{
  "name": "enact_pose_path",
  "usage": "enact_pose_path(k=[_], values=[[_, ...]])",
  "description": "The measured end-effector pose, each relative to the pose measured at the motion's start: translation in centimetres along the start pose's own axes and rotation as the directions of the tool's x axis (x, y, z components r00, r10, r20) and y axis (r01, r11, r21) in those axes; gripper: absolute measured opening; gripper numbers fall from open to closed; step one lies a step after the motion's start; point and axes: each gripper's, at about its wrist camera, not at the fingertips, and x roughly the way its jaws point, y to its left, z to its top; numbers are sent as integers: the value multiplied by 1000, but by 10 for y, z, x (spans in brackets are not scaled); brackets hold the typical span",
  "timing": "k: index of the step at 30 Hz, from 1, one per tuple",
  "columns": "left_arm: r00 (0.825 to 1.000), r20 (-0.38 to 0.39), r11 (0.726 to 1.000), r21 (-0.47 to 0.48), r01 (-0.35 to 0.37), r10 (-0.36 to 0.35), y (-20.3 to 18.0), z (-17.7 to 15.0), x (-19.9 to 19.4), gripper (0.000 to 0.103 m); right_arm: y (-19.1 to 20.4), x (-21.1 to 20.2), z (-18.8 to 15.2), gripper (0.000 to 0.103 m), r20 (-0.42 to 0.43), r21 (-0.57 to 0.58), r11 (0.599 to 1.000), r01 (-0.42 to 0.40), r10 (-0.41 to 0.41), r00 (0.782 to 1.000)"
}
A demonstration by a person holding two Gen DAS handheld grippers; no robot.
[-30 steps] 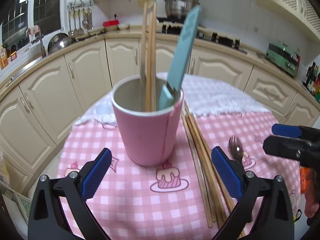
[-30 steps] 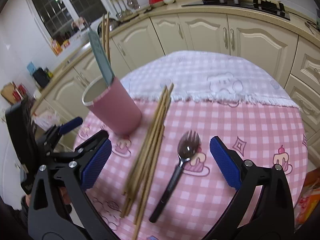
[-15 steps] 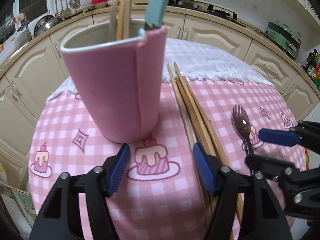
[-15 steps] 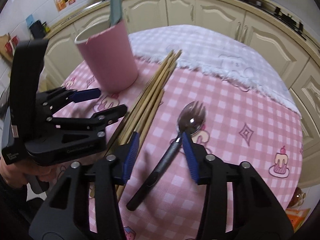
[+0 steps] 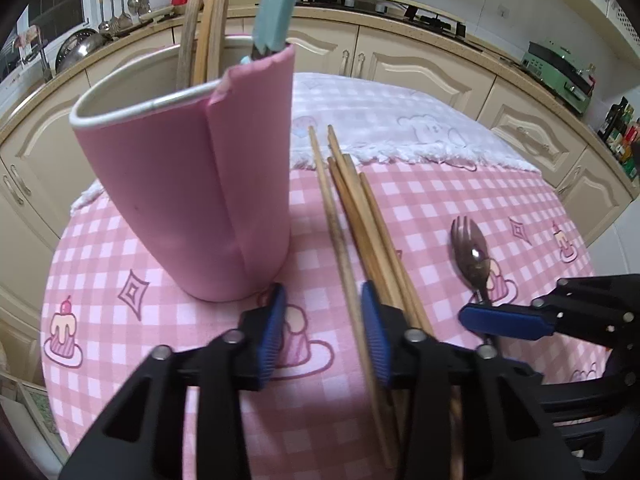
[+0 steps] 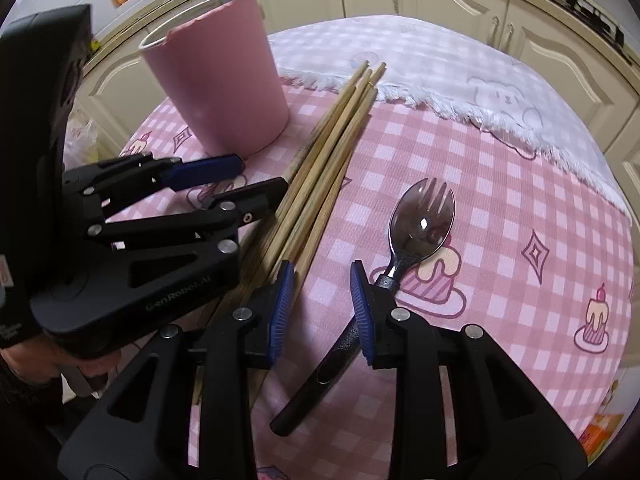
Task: Organize utensils
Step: 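Grasp a chopstick with the left tool while the right tool grasps another chopstick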
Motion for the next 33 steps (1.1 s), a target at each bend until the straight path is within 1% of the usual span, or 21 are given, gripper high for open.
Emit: enact_pose_path(k=[1, 3, 4, 7, 9, 12, 16, 19, 21, 26, 28, 29, 30, 31, 32, 33], values=[[1000, -1, 1000, 0, 17, -17, -1, 0, 0, 24, 1, 0, 0, 29, -2, 0, 1000, 4, -4, 1000], [999, -3, 999, -2, 43, -43, -2, 0, 0, 13, 0, 0, 0, 28, -9, 8, 1000, 7, -7, 1000], [999, -2, 999, 1, 46, -46, -3, 0, 0, 12, -1, 0, 0, 28, -11, 13, 1000, 6, -6, 1000], [999, 2, 999, 22, 43, -43, -6, -1, -1, 12, -6, -2, -1, 25, -16, 40, 999, -22, 23, 1000], [998, -8, 998, 18, 60, -60, -6, 0, 2, 12, -6, -1, -1, 25, -14, 39, 999, -26, 26, 1000], [998, -14, 998, 8, 59, -59, -5, 4, 6, 12, -4, 0, -1, 24, -15, 33, 999, -30, 30, 999], [998, -13, 998, 4, 57, -57, -5, 10, 12, 12, 5, 2, -3, 24, -8, 5, 1000, 1, -1, 1000], [999, -15, 999, 15, 44, -44, -6, 12, 14, 8, 6, 3, -4, 23, -11, -4, 1000, 16, -16, 1000], [998, -18, 999, 15, 52, -52, -5, 9, 11, 8, 7, 1, -6, 23, -13, -11, 999, 36, -36, 999], [998, -30, 999, 12, 52, -52, 3, -4, 0, 7, -2, -1, -3, 23, -26, 34, 999, 13, -12, 1000], [998, -42, 999, 13, 45, -44, 3, -1, 2, 8, -3, 1, 3, 23, -47, 37, 999, 15, -13, 999], [998, -48, 999, 20, 40, -39, 2, 1, 4, 11, -1, 2, 5, 24, -57, 32, 999, 19, -17, 998], [998, -56, 999, 30, 32, -30, 0, 6, 5, 25, 0, 3, 9, 24, -73, 31, 999, 23, -21, 997], [998, -59, 999, 33, 26, -24, -2, 9, 6, 32, 1, 4, 12, 24, -89, 27, 999, 29, -27, 996], [998, -63, 1000, 30, 10, -8, -2, 12, 8, 37, 2, 7, 16, 24, -110, 17, 999, 36, -33, 993], [997, -79, 1000, 23, -3, 5, -2, 16, 12, 37, 1, 7, 18, 24, -122, 21, 999, 34, -31, 992]])
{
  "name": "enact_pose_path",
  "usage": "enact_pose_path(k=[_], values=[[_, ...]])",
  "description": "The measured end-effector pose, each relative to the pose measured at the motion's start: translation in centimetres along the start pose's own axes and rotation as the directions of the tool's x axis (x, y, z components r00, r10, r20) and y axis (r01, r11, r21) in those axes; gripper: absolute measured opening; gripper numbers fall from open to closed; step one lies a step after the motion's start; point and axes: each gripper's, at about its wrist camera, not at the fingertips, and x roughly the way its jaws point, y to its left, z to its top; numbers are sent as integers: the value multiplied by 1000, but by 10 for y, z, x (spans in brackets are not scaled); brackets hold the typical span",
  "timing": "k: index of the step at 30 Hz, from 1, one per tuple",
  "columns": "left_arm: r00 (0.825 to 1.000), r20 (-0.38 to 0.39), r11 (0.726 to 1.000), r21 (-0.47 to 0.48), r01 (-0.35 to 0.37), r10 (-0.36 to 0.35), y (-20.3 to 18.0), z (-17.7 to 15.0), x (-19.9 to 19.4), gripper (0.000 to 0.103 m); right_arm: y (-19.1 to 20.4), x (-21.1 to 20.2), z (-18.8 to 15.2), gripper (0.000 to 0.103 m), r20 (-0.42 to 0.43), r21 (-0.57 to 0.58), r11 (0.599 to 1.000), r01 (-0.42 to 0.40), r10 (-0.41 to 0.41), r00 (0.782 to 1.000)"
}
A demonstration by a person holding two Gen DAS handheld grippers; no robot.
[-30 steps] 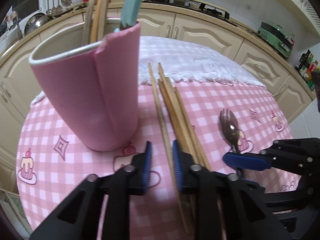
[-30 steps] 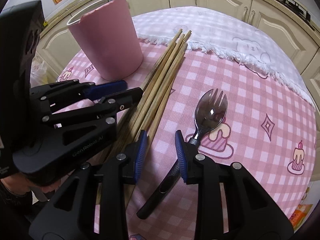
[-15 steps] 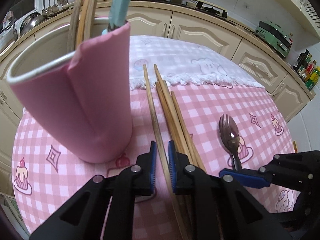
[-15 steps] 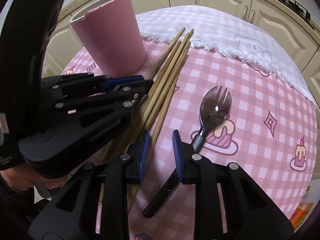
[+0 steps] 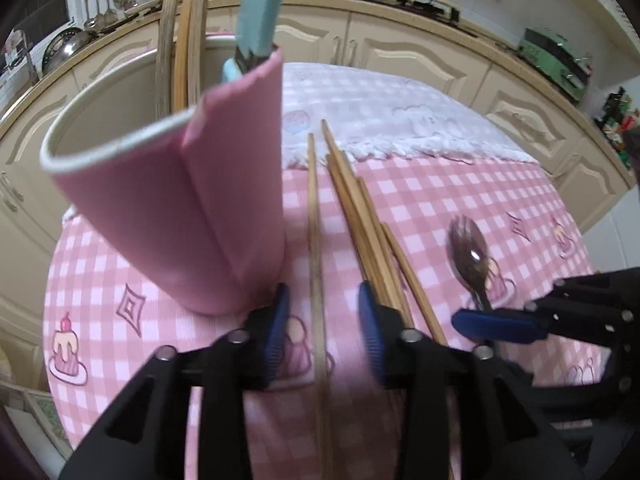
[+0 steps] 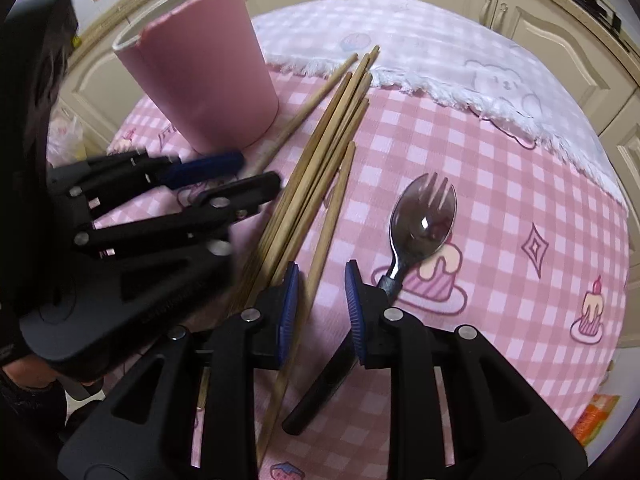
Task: Organize utensils
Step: 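Grasp a chopstick with the left tool while the right tool grasps another chopstick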
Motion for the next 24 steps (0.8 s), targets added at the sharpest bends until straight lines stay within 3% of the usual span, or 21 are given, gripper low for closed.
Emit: enact_pose_path(k=[4, 6, 8, 15, 19, 24], values=[[1000, -21, 1000, -18, -1, 1, 2, 8, 5, 36, -3, 3, 11, 22, -47, 18, 1000, 6, -6, 999], [1000, -20, 1000, -14, -23, 23, 2, 9, 7, 13, -3, 3, 14, 20, -46, 34, 999, 15, -14, 999], [1000, -17, 1000, -14, -20, 20, 5, 8, 7, 7, -2, 5, 19, 15, -40, 35, 999, 33, -32, 999], [999, -26, 999, -21, 25, -25, 8, -3, 0, 8, -5, 9, 31, 11, -30, 56, 997, 47, -46, 999], [1000, -24, 1000, 11, 14, -13, 4, 4, 5, 9, -2, 14, 39, 10, -7, 17, 997, 72, -72, 997], [999, -8, 999, 8, 31, -31, 6, -3, -1, 5, -16, 4, 26, 6, 66, 89, 995, -42, 37, 997]])
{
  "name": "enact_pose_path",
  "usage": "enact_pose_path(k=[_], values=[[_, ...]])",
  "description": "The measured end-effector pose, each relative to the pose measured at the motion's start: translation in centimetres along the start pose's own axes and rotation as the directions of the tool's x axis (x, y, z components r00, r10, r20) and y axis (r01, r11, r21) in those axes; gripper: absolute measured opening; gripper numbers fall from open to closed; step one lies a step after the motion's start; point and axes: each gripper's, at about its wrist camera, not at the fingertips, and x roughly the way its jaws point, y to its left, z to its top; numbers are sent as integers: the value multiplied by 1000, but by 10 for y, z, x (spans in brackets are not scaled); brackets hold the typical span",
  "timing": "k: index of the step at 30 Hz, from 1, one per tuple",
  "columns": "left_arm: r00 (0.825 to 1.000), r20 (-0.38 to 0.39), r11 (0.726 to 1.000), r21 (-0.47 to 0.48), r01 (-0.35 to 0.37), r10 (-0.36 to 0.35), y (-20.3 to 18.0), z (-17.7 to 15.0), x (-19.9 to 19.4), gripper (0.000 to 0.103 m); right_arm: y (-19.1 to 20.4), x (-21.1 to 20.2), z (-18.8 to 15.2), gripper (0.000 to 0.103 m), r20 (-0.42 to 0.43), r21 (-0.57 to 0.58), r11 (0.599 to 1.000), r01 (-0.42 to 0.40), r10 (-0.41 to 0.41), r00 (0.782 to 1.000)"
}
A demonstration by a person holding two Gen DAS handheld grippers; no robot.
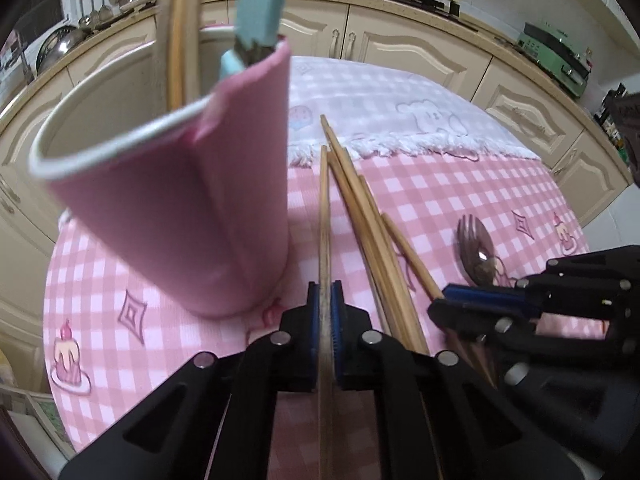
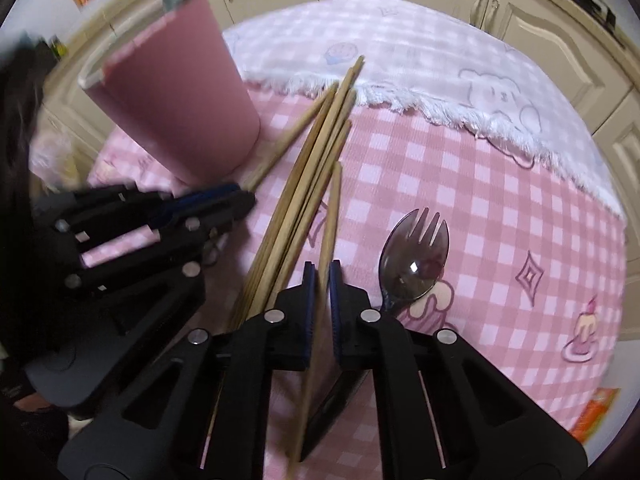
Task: Organize utensils
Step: 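Grasp a chopstick with the left tool while the right tool grasps another chopstick, then lift both chopsticks and lower them into the pink cup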
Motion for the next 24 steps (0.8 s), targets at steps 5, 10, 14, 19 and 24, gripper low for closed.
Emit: enact_pose_path(k=[5, 10, 14, 19, 24], values=[[997, 65, 999, -22, 38, -36, 6, -16, -25, 5, -19, -28, -8, 6, 122, 53, 994, -93, 85, 989], [979, 182, 996, 12, 86, -87, 6, -26, -63, 5, -29, -51, -13, 6, 222, 88, 979, -182, 159, 962], [944, 307, 992, 42, 115, -123, 7, -33, -96, 5, -27, -71, -18, 6, 300, 76, 971, -229, 197, 933], [876, 460, 990, 58, 130, -142, 8, -36, -131, 5, -24, -93, -19, 6, 385, 42, 965, -260, 224, 895], [787, 606, 992, 31, 123, -117, 14, -29, -165, 5, -18, -115, -15, 6, 460, -3, 957, -289, 258, 850]])
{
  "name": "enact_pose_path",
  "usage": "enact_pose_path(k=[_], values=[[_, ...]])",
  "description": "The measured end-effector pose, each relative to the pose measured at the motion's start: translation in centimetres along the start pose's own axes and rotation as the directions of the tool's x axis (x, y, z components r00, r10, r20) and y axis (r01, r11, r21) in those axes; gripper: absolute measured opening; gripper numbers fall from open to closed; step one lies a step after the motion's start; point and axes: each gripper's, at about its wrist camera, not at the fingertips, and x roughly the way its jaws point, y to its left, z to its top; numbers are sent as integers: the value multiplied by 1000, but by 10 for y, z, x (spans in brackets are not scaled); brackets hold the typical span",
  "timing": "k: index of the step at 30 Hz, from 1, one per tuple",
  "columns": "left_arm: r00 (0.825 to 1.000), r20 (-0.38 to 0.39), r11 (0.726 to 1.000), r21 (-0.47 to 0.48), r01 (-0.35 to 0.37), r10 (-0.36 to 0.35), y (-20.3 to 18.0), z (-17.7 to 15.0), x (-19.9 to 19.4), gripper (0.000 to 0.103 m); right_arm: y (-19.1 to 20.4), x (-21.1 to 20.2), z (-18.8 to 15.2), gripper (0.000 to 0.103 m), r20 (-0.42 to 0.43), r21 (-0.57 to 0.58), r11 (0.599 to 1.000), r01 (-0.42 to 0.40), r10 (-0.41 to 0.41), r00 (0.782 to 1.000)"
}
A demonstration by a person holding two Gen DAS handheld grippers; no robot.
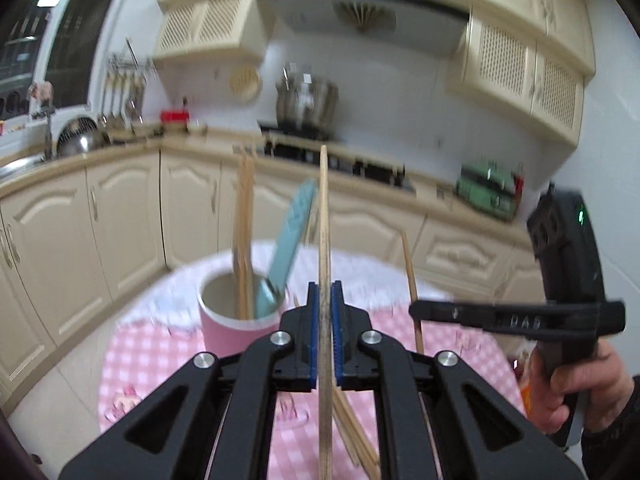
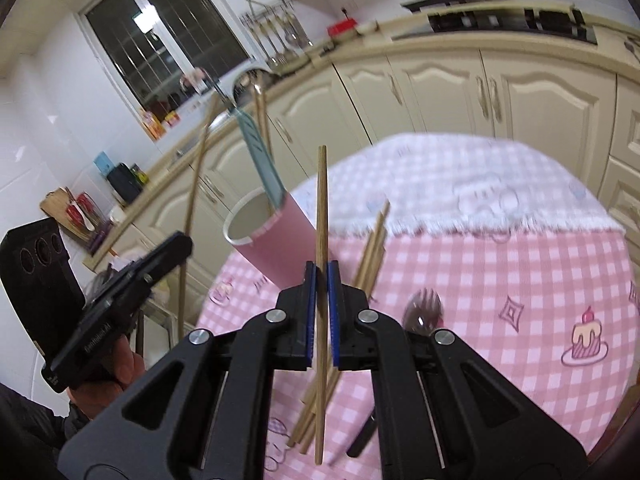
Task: Organize utensils
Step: 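Lift both chopsticks and lower them into the pink cup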
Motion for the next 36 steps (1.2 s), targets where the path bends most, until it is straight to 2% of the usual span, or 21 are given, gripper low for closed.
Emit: enact_pose_path(k=[6, 13, 20, 26, 31, 36], values=[[989, 137, 998, -36, -42, 47, 19, 35, -11, 5, 20, -13, 23, 6, 84, -61, 998, -34, 39, 996], [974, 204, 995, -57, -83, 93, 29, 66, -4, 5, 45, -22, 51, 6, 149, -124, 990, -64, 82, 985], [961, 263, 995, -71, -70, 86, 35, 87, 5, 5, 73, -35, 82, 6, 200, -204, 976, -73, 115, 973], [942, 324, 995, -72, -65, 85, 36, 103, 17, 5, 89, -40, 104, 6, 242, -251, 966, -58, 121, 963], [941, 323, 993, -85, -78, 102, 40, 103, 43, 5, 92, -28, 115, 6, 240, -258, 965, -42, 106, 965], [950, 283, 989, -91, -114, 135, 49, 89, 72, 5, 86, -4, 117, 5, 202, -254, 967, -34, 87, 975]])
